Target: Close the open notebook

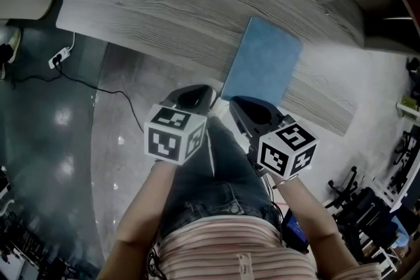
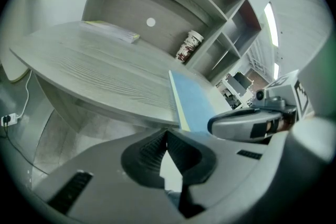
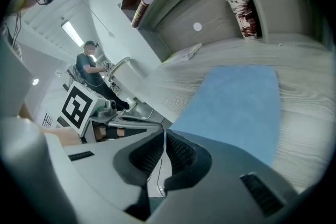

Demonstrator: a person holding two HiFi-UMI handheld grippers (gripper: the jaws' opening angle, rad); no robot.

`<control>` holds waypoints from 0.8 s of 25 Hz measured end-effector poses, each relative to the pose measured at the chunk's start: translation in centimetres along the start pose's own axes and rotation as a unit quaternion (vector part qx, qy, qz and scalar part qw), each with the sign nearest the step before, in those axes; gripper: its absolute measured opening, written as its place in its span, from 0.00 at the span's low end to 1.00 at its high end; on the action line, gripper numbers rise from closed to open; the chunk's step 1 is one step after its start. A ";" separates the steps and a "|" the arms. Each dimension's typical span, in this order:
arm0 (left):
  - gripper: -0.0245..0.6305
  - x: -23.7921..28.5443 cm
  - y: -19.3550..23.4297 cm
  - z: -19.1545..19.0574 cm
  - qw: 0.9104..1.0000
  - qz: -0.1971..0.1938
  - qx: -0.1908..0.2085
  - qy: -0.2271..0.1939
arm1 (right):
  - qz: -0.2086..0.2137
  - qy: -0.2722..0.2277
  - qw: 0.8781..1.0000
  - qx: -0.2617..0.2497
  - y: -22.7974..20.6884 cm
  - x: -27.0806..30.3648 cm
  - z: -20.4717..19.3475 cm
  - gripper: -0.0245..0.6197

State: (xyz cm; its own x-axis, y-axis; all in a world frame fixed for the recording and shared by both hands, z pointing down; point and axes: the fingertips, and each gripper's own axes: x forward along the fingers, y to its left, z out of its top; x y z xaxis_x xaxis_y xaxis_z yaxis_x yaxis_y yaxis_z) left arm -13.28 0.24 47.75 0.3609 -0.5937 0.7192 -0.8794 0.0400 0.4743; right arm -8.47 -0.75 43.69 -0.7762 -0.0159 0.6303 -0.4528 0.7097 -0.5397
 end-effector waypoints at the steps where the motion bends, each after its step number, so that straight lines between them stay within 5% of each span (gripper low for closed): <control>1: 0.06 0.0 0.0 0.1 1.000 0.000 0.001 0.000 | 0.000 -0.005 1.000 0.002 0.0 -0.1 0.2 0.07; 20: 0.06 -1.4 -3.4 3.6 0.997 -0.019 0.064 -0.023 | -0.047 -0.091 0.994 0.034 -1.1 -4.1 1.4 0.05</control>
State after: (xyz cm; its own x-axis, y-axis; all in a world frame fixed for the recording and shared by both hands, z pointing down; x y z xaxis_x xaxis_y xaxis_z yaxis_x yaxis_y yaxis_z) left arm -11.90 -1.97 43.25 0.3832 -0.6296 0.6758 -0.8988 -0.0854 0.4300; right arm -5.45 -2.45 40.93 -0.7932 -0.2107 0.5713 -0.5503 0.6498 -0.5244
